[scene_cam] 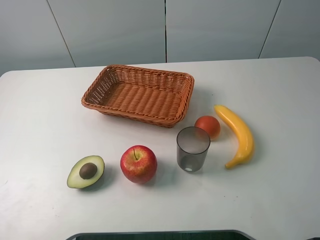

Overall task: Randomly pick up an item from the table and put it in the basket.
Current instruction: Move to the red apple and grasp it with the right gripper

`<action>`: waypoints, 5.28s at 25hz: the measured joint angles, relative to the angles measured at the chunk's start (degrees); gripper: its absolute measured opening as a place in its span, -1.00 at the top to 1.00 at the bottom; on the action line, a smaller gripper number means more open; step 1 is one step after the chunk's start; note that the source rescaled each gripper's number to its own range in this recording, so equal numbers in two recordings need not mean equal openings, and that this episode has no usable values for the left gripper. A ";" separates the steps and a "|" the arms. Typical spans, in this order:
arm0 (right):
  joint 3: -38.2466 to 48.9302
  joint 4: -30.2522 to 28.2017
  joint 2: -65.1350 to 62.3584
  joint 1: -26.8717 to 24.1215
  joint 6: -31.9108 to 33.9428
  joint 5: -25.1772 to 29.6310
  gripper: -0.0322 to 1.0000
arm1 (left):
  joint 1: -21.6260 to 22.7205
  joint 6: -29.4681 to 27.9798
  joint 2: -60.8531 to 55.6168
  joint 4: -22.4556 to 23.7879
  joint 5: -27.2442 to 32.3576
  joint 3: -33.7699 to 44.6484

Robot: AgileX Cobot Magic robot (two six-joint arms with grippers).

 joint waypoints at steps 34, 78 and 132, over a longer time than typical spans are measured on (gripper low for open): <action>0.00 0.00 0.00 0.00 0.00 0.00 -1.00 | 0.00 0.00 0.00 0.00 0.00 0.00; -14.26 5.81 51.26 15.80 0.55 -13.63 -1.00 | 0.00 0.00 0.00 0.00 0.00 0.00; -39.99 6.72 110.45 52.15 -23.64 -22.00 -1.00 | 0.00 0.11 0.00 0.00 0.00 0.00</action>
